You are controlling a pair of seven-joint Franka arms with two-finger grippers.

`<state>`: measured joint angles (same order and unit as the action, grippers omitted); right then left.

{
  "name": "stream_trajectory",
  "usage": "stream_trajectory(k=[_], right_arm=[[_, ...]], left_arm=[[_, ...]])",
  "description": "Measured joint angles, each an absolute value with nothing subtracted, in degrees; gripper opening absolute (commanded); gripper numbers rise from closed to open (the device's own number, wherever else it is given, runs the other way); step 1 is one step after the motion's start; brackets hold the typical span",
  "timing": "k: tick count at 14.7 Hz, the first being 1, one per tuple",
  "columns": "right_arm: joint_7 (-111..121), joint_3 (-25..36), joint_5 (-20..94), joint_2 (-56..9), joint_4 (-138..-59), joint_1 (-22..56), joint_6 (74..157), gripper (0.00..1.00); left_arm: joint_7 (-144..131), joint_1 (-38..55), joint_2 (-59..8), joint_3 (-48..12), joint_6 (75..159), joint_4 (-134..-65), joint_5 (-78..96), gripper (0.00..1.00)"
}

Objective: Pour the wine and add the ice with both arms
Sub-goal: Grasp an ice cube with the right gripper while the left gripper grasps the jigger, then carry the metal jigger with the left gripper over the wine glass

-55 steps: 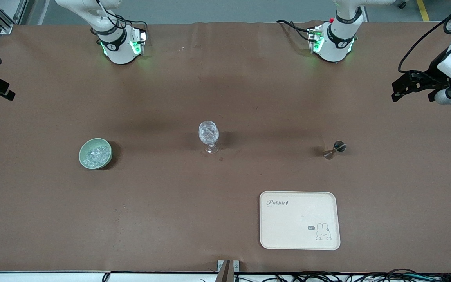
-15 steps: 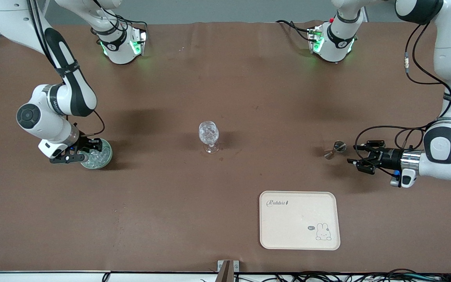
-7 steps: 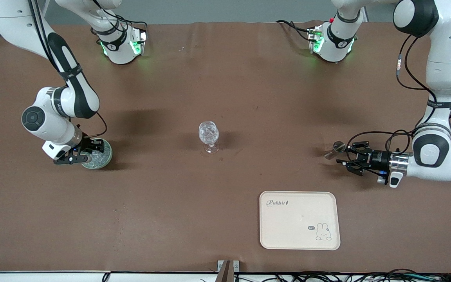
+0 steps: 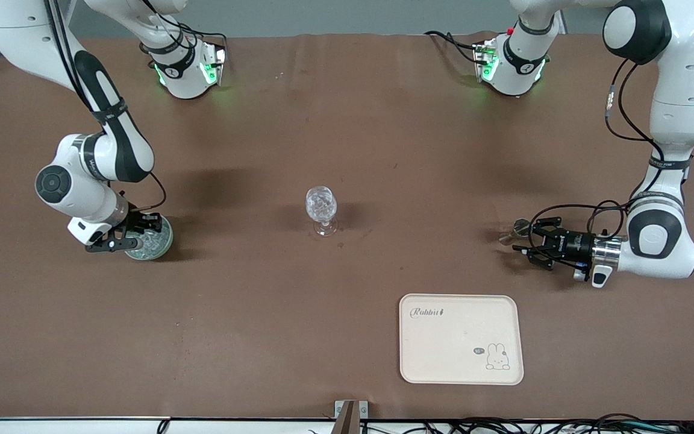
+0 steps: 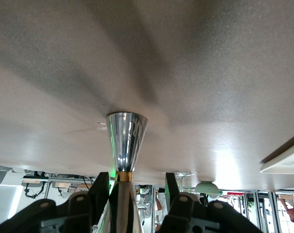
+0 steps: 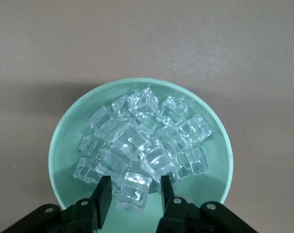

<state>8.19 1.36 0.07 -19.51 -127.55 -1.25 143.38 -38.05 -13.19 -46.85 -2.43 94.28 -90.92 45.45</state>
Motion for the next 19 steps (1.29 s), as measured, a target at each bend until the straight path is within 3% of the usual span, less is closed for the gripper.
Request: stream_trajectory(k=[2, 6, 10, 14, 19], right_arm=[[8.19, 1.36, 0.07, -19.5, -127.55, -1.25, 143.38, 0.4], [8.22, 1.34, 0.07, -19.5, -127.45, -1.17, 143.39, 0.05], [8.22, 1.27, 0.07, -19.48, -126.37, -1.06, 142.18, 0.02], [7.5, 0.94, 0.07, -18.52, -119.63, -0.95, 129.79, 0.0], [0.19, 0.85, 0.08, -12.36, -108.75, -0.93, 116.31, 0.0]], left_arm=[[-37.96, -13.19, -46.85, -2.43, 93.97, -91.06, 45.45, 0.52], [-35.73, -13.21, -46.86, -2.43, 93.39, -92.0, 45.45, 0.46], [-34.67, -13.21, -46.88, -2.43, 93.37, -92.38, 45.45, 0.39], [-34.29, -13.19, -46.91, -2.47, 93.35, -92.41, 45.45, 0.35], [-32.57, -13.19, -47.35, -2.48, 93.35, -92.47, 45.45, 0.31]])
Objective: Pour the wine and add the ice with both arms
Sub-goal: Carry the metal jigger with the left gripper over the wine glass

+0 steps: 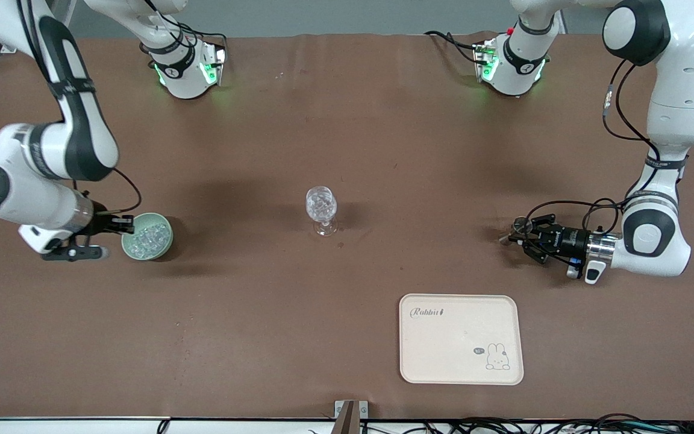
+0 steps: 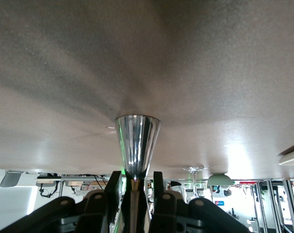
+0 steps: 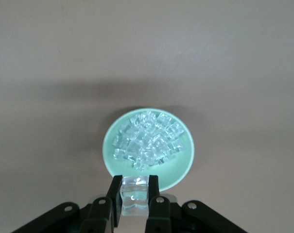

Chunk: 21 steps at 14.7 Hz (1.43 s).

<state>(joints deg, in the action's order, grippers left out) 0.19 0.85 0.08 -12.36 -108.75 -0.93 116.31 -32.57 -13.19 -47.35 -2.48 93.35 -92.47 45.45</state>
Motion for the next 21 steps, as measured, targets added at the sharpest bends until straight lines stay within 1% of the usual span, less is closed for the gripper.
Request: stream_trajectory(k=[3, 4, 6, 7, 9, 12, 15, 21], right_arm=[[-3.95, 0.92, 0.08, -6.84, -102.89, -0.96, 108.85, 0.0], [-4.45, 1.01, 0.08, -5.19, -100.64, -0.99, 105.26, 0.0], [-5.05, 1.26, 0.07, -2.94, -94.98, -1.02, 96.31, 0.0], [-5.16, 1.43, 0.06, -2.35, -91.91, -1.04, 92.07, 0.0], [-5.22, 2.26, 0.04, -1.95, -86.27, -1.07, 85.1, 0.0], [-5.17, 3.23, 0.04, -1.89, -81.63, -1.12, 81.01, 0.0], [-5.17, 3.35, 0.04, -2.05, -81.34, -1.12, 79.28, 0.0], [-5.18, 3.38, 0.11, -2.43, -81.35, -1.15, 79.28, 0.0]], left_arm=[[-32.34, -13.19, -47.74, -2.48, 93.35, -92.45, 45.45, 0.22], [-32.31, -13.18, -47.75, -2.5, 93.35, -92.44, 45.45, 0.17], [-31.43, -13.19, -47.74, -2.58, 93.2, -92.34, 45.45, 0.02], [-30.42, -13.2, -47.75, -2.57, 93.19, -92.35, 45.45, 0.0], [-29.14, -13.21, -47.75, -2.57, 93.18, -92.25, 45.45, 0.0], [-28.91, -13.19, -47.69, -2.87, 93.12, -91.37, 45.52, 0.0], [-31.46, -13.11, -46.87, -5.3, 91.2, -88.47, 45.98, 0.0], [-46.59, -12.38, -44.43, -15.08, 90.97, -83.66, 46.03, 0.0]])
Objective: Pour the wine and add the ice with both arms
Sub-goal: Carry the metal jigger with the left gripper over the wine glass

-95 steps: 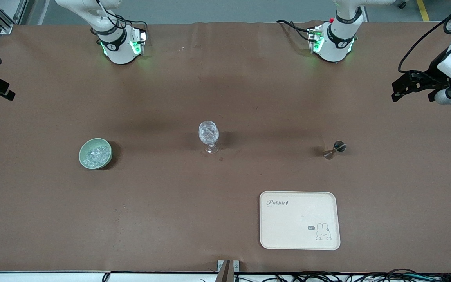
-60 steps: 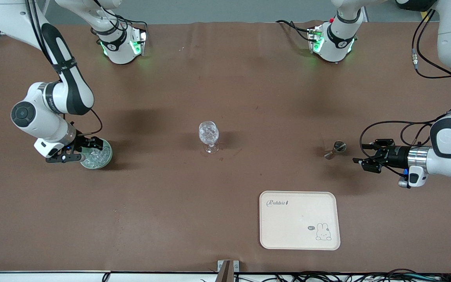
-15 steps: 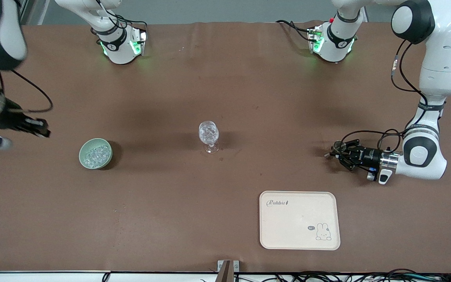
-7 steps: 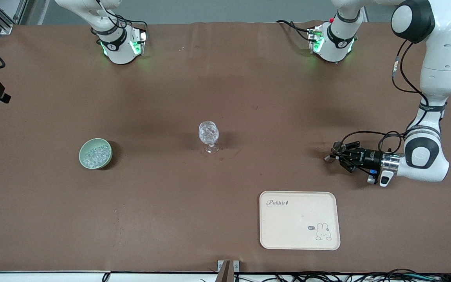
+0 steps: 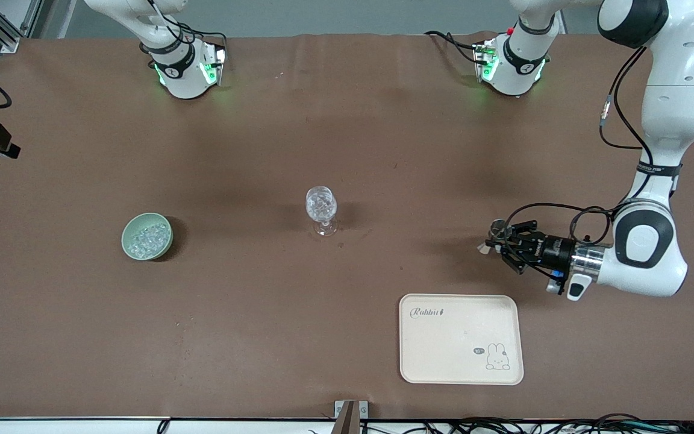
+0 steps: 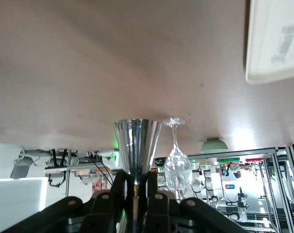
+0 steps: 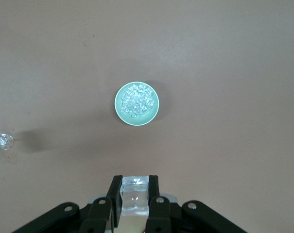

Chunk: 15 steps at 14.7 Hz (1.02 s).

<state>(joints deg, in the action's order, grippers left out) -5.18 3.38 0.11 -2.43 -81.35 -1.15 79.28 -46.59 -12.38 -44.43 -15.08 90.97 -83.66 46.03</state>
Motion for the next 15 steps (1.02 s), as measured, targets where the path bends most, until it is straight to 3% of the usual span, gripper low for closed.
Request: stream_trajectory(k=[9, 15], right_arm=[[-4.75, 3.41, 0.16, -2.46, -81.35, -1.63, 79.74, 0.0], [-2.03, 3.49, 0.16, -2.47, -81.35, -2.01, 80.44, 0.0]], left_arm=[[-61.98, -7.54, -44.18, -25.83, 103.85, -81.2, 46.0, 0.0], [-74.95, 4.02, -39.48, -26.36, 111.05, -81.04, 38.25, 0.0]])
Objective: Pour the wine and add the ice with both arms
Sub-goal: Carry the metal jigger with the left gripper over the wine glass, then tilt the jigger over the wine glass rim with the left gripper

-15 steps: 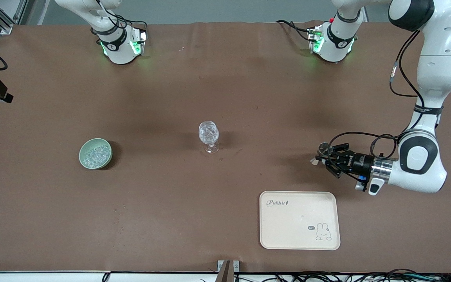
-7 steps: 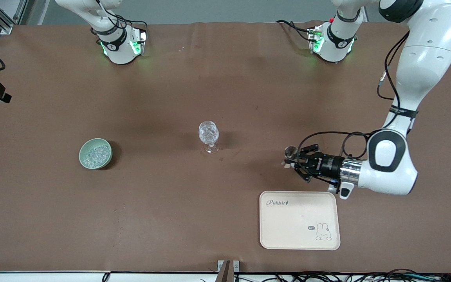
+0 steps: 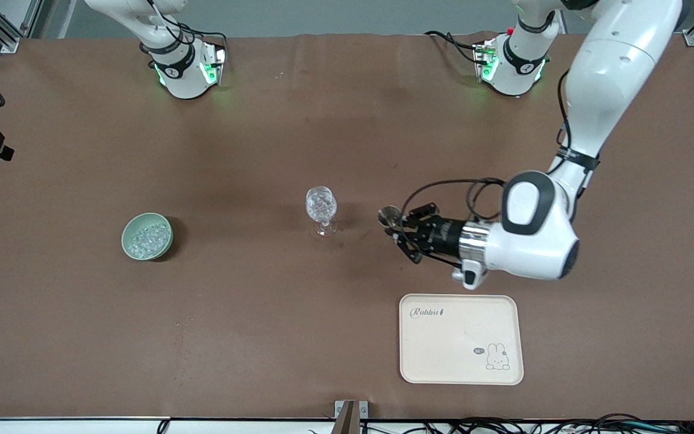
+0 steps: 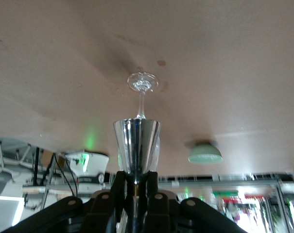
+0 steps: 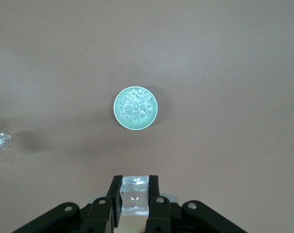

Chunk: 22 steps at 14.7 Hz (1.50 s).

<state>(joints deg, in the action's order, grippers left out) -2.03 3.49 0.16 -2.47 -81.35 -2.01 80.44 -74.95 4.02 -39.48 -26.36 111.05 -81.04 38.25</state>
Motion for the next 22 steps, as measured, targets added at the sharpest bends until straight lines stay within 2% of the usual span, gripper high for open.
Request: stream_trajectory(k=[11, 22], right_arm=[[-1.86, 3.35, 0.21, -2.47, -81.35, -2.01, 80.5, 0.01], [-1.81, 3.25, 0.84, -2.47, -81.35, -2.0, 80.55, 0.01]], left_arm=[[-97.02, 15.66, -37.23, -26.59, 116.95, -81.01, 18.15, 0.0], [-107.06, 19.18, -36.94, -26.59, 120.36, -80.66, 4.64, 0.0]])
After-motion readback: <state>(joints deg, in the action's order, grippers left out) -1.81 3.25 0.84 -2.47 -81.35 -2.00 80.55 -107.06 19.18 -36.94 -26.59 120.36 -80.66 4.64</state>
